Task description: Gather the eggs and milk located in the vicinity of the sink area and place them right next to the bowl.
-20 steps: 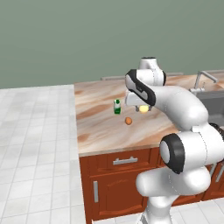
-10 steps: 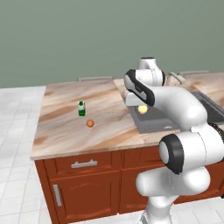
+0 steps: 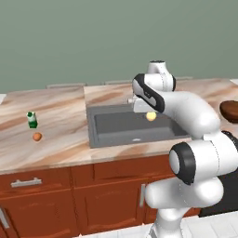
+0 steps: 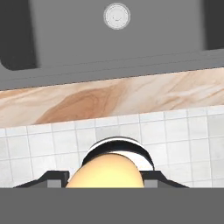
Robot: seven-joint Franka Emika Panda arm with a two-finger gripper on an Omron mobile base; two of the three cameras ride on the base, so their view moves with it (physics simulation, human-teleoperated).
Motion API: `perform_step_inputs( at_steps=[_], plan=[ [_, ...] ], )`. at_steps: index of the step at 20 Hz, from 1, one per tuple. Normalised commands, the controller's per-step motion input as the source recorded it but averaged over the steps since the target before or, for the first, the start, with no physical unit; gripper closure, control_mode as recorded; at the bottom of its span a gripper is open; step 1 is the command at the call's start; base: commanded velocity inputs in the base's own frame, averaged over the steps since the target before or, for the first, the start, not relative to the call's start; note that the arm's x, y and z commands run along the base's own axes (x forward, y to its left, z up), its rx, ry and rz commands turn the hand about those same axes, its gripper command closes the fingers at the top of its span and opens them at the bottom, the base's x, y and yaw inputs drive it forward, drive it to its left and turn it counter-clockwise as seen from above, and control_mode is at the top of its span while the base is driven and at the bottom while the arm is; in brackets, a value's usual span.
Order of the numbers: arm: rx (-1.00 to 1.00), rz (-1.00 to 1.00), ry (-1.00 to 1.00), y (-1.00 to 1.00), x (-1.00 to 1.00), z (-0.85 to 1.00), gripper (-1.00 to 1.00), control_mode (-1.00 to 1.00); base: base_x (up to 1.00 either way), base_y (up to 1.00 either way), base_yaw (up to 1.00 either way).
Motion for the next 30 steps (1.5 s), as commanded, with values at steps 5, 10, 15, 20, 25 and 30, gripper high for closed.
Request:
perform_step_inputs(
  at_steps=[5, 10, 15, 20, 25, 30],
  plan=[
    [0.0, 0.0, 0.0, 0.0, 0.0, 0.0, 1.0, 1.0, 0.16, -1.0, 0.0],
    [0.0, 0.0, 0.0, 0.0, 0.0, 0.0, 1.0, 1.0, 0.19, -1.0, 0.0],
    [0.0, 0.0, 0.0, 0.0, 0.0, 0.0, 1.0, 1.0, 0.56, -1.0, 0.0],
    [0.0, 0.0, 0.0, 0.0, 0.0, 0.0, 1.0, 1.0, 0.99, -0.89, -0.04],
    [0.0, 0.0, 0.0, 0.0, 0.0, 0.0, 1.0, 1.0, 0.5, -0.29, -0.06],
    [0.0, 0.0, 0.0, 0.0, 0.0, 0.0, 1.0, 1.0, 0.0, 0.0, 0.0]
  ],
)
